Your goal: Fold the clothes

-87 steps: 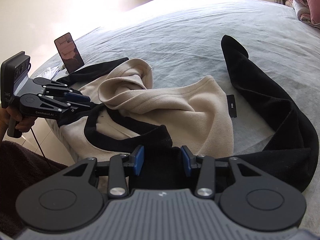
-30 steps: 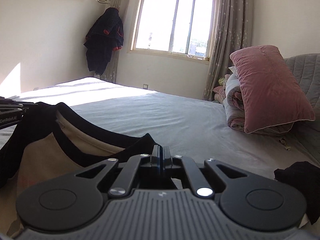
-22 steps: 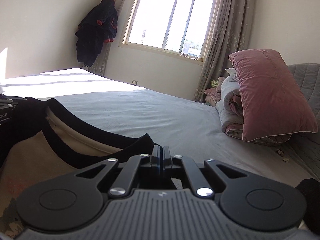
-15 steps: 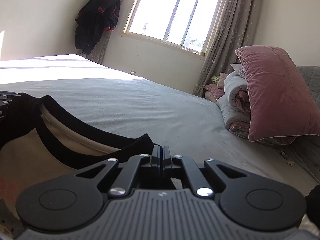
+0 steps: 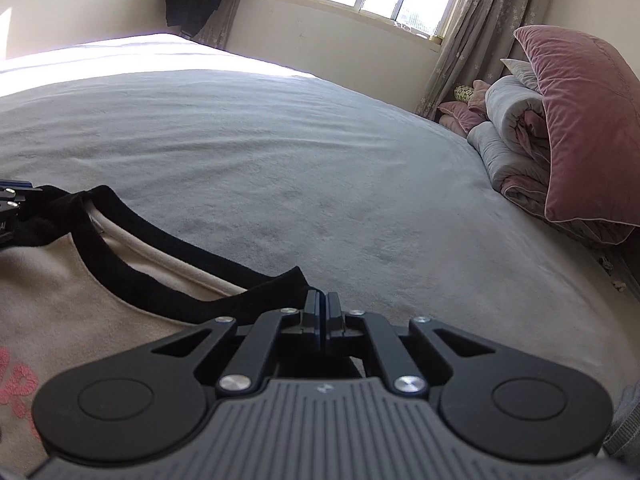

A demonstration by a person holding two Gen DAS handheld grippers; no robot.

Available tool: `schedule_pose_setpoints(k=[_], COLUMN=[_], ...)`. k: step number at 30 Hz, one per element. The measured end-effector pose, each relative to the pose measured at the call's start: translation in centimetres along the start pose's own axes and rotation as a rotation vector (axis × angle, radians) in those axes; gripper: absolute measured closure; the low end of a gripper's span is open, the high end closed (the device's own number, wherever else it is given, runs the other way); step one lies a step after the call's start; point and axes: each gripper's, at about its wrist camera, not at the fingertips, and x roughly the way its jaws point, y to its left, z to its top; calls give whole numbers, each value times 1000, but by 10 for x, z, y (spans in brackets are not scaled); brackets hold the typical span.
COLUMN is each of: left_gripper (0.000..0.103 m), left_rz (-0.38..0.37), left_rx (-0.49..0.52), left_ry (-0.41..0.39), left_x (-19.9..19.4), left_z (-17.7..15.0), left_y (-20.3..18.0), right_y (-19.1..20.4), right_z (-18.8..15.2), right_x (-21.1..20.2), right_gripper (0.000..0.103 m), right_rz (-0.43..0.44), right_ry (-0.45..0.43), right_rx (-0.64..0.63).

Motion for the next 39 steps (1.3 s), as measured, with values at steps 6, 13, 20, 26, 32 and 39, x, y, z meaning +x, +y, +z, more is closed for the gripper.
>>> schedule_pose_setpoints(k=[6,13,20,26,32,39], left_gripper=[57,43,40,39,35,35], left_rz=[-47,-95,-141,-164,-209,-253], left_rx=[-38,-36,-99,-153,-283,-372], left_ry=[48,102,169,248,319,323], left_x=[-18,-59,-119,-165,-202,-229], left_z=[5,15,-2,-33,-71,-104], left_y=[7,26,53,67,86,94], right_y=[-18,-27,-30,-35,-37,-34], right_z=[1,-10,-26,-48,-83,-124], right_x=[-19,-68,-129,-181,-228,-261], right_gripper=[68,45,43,42,39,38], right_rz=[58,134,191,257,347,398], right_ry=[45,56,59,79,120,180], right_rx=[94,121,127,164,200,244])
